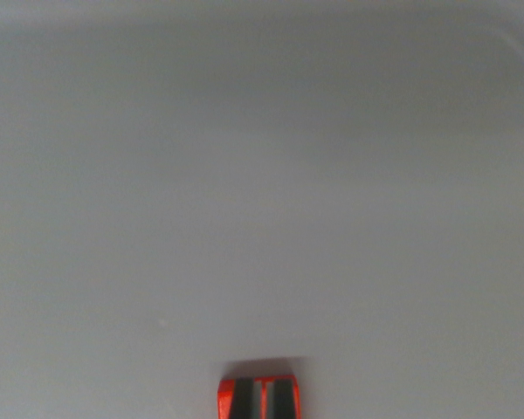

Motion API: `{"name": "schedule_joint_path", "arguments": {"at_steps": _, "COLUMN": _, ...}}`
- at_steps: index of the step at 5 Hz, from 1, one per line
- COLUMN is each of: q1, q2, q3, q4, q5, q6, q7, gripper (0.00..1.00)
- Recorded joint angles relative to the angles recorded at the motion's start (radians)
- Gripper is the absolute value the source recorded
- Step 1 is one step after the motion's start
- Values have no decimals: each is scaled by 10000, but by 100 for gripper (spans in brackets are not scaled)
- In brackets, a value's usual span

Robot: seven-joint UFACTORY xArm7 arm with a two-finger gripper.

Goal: Reach red block

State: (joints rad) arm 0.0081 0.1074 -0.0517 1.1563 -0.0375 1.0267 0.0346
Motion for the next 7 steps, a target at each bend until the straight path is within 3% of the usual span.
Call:
{"name": "schedule_joint_path", "arguments": {"at_steps": 1, "q1": 1, "q2": 122, "q3": -10, "q4": -421, "q5": 10, "q6": -466, "q7": 8, "gripper": 0}}
{"name": "schedule_joint_path", "arguments": {"at_steps": 2, "q1": 1, "q2": 122, "q3": -10, "q4": -421, "q5": 10, "q6": -466, "q7": 8, "gripper": 0}}
{"name": "schedule_joint_path", "arguments": {"at_steps": 3, "q1": 2, "q2": 241, "q3": -19, "q4": -831, "q5": 21, "q6": -919, "q7": 17, "gripper": 0}}
{"name": "schedule_joint_path", "arguments": {"at_steps": 4, "q1": 2, "q2": 241, "q3": -19, "q4": -831, "q5": 21, "q6": -919, "q7": 17, "gripper": 0}}
{"name": "schedule_joint_path", "arguments": {"at_steps": 5, "q1": 2, "q2": 350, "q3": -28, "q4": -1206, "q5": 30, "q6": -1335, "q7": 24, "gripper": 0}}
{"name": "schedule_joint_path", "arguments": {"at_steps": 6, "q1": 2, "q2": 350, "q3": -28, "q4": -1206, "q5": 30, "q6": -1335, "q7": 24, "gripper": 0}}
{"name": "schedule_joint_path", "arguments": {"at_steps": 7, "q1": 3, "q2": 460, "q3": -37, "q4": -1583, "q5": 39, "q6": -1752, "q7": 32, "gripper": 0}}
